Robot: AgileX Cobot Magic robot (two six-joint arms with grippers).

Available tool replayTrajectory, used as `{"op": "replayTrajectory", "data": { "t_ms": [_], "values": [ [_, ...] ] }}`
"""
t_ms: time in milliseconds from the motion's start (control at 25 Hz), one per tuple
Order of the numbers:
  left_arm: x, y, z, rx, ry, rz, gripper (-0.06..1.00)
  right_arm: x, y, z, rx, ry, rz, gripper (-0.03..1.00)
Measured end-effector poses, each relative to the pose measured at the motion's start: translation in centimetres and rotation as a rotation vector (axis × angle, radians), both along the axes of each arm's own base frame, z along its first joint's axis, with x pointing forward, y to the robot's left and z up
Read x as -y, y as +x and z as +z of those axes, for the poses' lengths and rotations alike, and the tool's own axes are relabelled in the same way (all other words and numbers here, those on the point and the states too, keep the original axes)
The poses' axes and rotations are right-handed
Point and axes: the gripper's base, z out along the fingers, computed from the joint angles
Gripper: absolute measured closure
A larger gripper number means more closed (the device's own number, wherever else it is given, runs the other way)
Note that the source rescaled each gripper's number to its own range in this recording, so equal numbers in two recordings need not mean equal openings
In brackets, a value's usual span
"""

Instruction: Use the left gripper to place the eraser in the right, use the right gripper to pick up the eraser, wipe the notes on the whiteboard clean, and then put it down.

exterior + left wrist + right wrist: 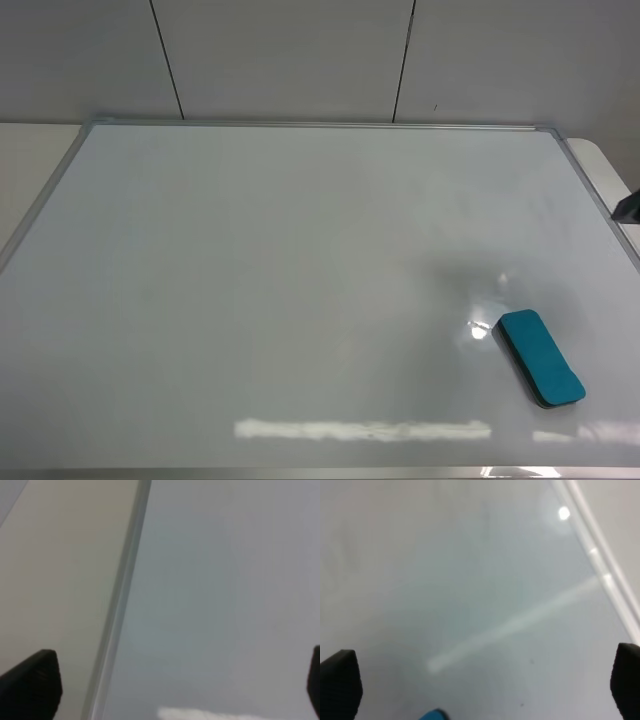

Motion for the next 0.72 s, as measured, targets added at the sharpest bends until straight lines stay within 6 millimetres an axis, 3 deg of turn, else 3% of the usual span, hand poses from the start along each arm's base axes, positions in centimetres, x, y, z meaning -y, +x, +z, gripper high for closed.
{"op": "replayTrajectory", "data": {
  "t_ms": [200,360,720],
  "values": [
    [0.0,0.0,0.0,0.0,0.0,0.0,-0.06,-0.4,-6.6,3.6,0.144,-0.072,-0.061,-0.03],
    [0.0,0.0,0.0,0.0,0.0,0.0,-0.06,-1.5,-10.8,5.7,0.179,-0.085,-0.06,-0.03],
    [0.0,0.0,0.0,0.0,0.0,0.0,-0.06,-3.0,-16.9,5.6,0.295,-0.151,0.071,-0.03]
  ]
}}
